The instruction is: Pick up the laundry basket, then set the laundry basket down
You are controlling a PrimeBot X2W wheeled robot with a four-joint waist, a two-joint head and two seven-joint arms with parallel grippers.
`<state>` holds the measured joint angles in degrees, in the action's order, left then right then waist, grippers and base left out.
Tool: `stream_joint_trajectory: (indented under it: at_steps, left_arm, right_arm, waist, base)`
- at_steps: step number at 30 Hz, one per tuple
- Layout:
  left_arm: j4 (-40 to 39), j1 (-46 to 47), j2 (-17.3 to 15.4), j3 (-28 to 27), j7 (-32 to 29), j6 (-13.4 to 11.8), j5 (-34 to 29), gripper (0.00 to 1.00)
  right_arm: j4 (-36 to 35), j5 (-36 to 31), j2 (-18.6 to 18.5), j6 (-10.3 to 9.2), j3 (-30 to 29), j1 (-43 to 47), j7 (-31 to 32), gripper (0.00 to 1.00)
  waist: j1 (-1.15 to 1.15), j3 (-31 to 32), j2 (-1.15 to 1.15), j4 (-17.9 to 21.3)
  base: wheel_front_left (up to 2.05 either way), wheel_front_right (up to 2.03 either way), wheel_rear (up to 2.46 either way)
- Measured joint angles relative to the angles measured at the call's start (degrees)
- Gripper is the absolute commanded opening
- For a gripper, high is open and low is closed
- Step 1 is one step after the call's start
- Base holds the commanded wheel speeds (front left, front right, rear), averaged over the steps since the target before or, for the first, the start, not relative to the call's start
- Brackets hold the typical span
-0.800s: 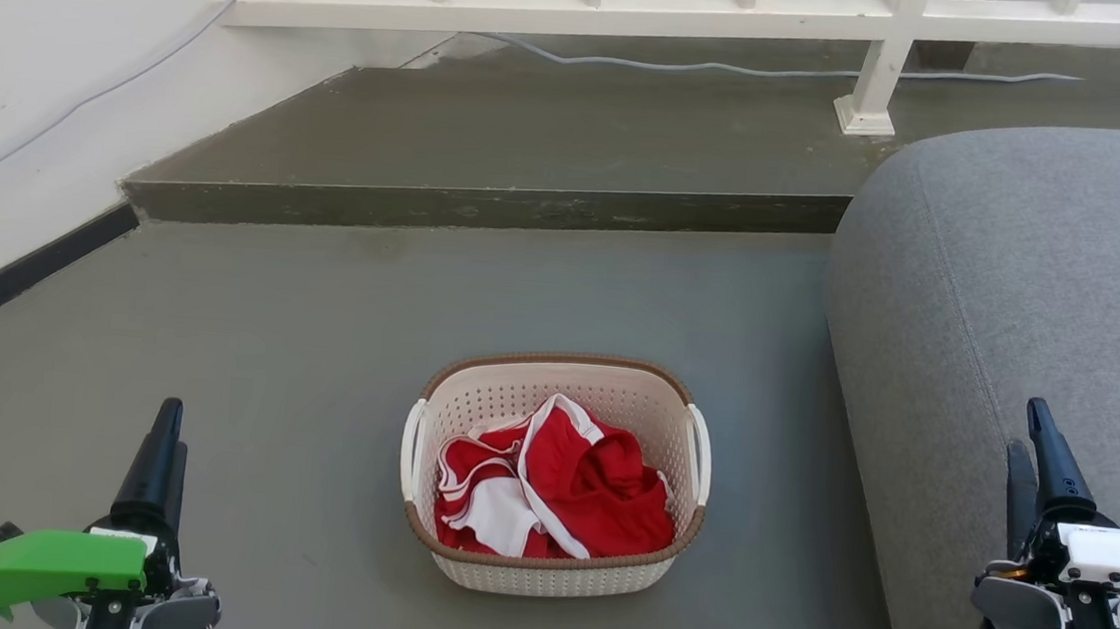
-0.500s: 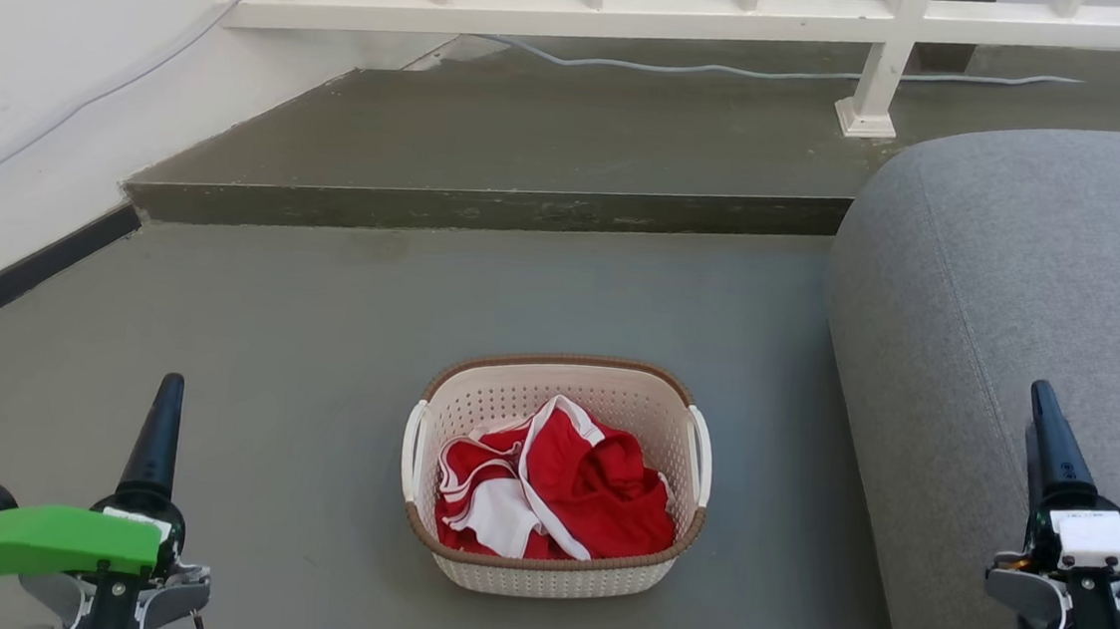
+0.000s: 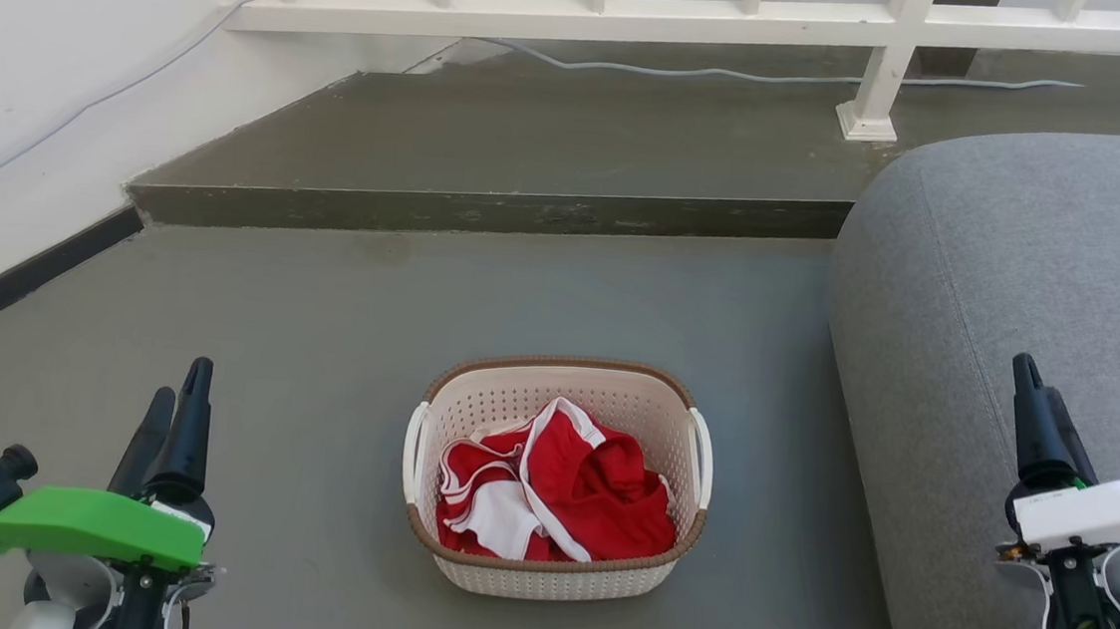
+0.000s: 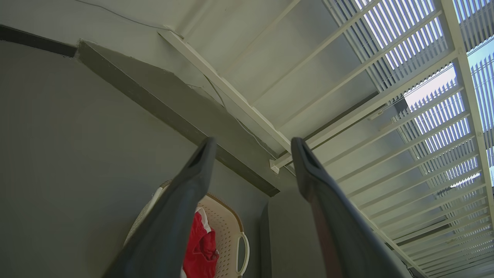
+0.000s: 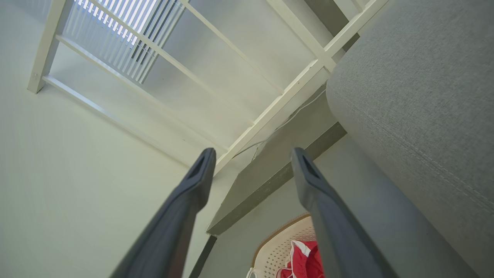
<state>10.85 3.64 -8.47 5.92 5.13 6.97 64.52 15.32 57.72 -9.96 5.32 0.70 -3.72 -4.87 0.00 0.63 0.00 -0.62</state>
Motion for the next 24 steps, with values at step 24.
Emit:
stream_joint_trajectory:
  at_steps: [24]
  left_arm:
    - [0.27,1.2,-1.53,6.81,4.59,-4.07,-25.21,1.0]
  right_arm:
    - [1.89,-24.36,-1.08,-4.52,8.59,-0.82,-4.67,1.0]
  waist:
    - [0.0,0.46,0.0,-0.06]
  base:
    - [0.0,0.0,0.0]
